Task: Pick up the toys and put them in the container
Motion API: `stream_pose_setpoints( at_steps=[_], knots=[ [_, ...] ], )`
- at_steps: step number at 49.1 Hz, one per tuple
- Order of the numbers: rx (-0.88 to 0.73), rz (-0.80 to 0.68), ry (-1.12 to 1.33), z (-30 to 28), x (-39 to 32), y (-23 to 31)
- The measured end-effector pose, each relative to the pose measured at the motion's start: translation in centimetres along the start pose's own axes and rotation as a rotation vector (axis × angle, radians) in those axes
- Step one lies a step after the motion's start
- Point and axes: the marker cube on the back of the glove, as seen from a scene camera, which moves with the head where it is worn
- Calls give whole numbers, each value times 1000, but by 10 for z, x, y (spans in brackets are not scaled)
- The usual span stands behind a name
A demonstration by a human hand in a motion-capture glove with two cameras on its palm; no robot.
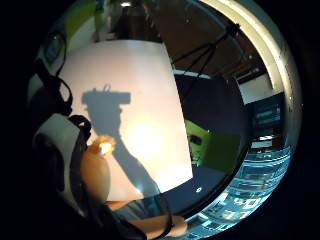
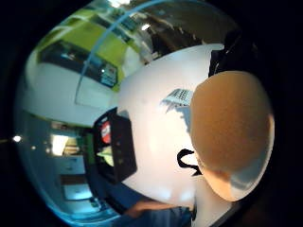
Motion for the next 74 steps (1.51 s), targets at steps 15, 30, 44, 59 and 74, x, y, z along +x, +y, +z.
stream_pose_setpoints(
  at_steps=[15,30,44,59,74],
  knots=[
    [96,-140,-18,-60,-169,9],
    [85,-257,-63,-58,-293,43],
    [56,-531,-129,-46,-342,67],
    [12,-481,-139,-16,-339,60],
    [-40,-452,-106,-6,-329,53]
  ],
)
